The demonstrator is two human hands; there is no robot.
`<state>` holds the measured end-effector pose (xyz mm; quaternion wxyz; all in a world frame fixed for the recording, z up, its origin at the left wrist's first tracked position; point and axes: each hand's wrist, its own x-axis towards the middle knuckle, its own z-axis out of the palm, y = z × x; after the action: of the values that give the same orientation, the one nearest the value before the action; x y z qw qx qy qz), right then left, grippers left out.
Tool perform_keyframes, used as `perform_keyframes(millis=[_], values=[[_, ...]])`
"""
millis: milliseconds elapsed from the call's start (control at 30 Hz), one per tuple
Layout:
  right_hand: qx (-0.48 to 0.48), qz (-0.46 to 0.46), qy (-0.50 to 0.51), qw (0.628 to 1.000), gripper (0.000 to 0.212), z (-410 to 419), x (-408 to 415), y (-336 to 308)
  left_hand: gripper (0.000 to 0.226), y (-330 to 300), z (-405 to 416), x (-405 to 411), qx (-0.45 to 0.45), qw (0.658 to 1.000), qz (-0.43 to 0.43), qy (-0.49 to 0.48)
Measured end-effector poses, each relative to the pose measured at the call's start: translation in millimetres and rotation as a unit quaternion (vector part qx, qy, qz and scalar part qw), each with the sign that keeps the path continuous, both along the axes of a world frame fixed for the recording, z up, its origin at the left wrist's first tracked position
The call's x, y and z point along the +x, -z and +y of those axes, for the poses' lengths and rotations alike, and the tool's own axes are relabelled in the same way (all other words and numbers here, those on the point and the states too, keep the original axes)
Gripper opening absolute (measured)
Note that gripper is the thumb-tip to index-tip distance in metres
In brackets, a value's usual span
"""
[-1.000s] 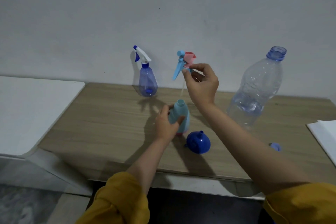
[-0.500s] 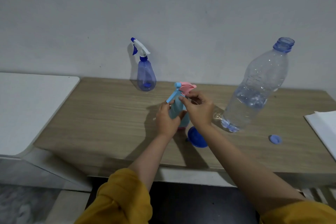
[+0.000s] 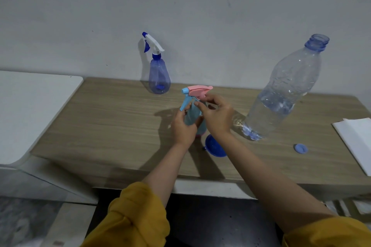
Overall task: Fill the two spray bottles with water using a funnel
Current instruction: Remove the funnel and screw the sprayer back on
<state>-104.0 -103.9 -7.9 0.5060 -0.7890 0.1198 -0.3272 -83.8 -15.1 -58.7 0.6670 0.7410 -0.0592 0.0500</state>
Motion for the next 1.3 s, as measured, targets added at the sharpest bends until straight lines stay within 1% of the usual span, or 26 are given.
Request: perform_keyframes(millis=[67, 133, 233, 300, 367, 433, 533, 667, 800, 867, 933, 1100, 1200, 1300], values=[[0.035, -0.006, 0.007, 0.999, 0.011, 2, -2, 3, 0.042, 1, -1, -1, -0.009, 1.000, -0.006, -0.011], [0.104, -0.006, 0.014, 0.994, 0.013, 2, -5, 6, 0.041, 2, -2, -1, -0.011, 1.000, -0.011, -0.021], [0.200, 0.012, 0.020, 0.979, 0.024, -2, -3, 5, 0.044, 4, -3, -1, -0.013, 1.000, -0.008, -0.016], [0.217, 0.045, 0.009, 0.975, 0.033, -4, 0, 4, 0.047, 4, -3, -2, -0.010, 1.000, -0.015, -0.016], [0.193, 0.092, -0.028, 0.976, 0.038, -4, 2, 4, 0.048, 3, -2, -2, 0.003, 1.000, -0.016, -0.015], [0.168, 0.119, -0.053, 0.977, 0.033, -4, 3, 2, 0.048, 2, -2, -3, 0.004, 1.000, -0.013, -0.013], [0.174, 0.117, -0.043, 0.977, 0.031, -2, 4, -2, 0.047, 1, -2, -4, 0.001, 1.000, -0.010, -0.012], [0.154, 0.111, -0.047, 0.981, 0.037, -1, 4, -5, 0.046, 0, -3, -4, 0.017, 1.000, -0.003, -0.011], [0.101, 0.099, -0.072, 0.987, 0.030, -6, 6, -3, 0.043, 2, -2, -2, 0.012, 1.000, -0.010, -0.012], [0.092, 0.095, -0.078, 0.988, 0.027, -10, 8, 0, 0.043, 3, -2, -1, 0.004, 1.000, -0.013, -0.012], [0.101, 0.098, -0.101, 0.985, 0.022, -15, 11, 3, 0.043, 4, -2, 0, -0.002, 1.000, -0.019, -0.012], [0.123, 0.123, -0.170, 0.970, 0.027, -27, 15, 6, 0.041, 3, -2, -2, -0.007, 0.999, -0.030, -0.014], [0.123, 0.124, -0.181, 0.968, 0.026, -29, 17, 4, 0.041, 5, -2, 0, -0.002, 0.999, -0.035, -0.017], [0.141, 0.133, -0.169, 0.966, 0.030, -31, 18, 4, 0.043, 4, -2, -1, 0.005, 1.000, -0.027, -0.012]])
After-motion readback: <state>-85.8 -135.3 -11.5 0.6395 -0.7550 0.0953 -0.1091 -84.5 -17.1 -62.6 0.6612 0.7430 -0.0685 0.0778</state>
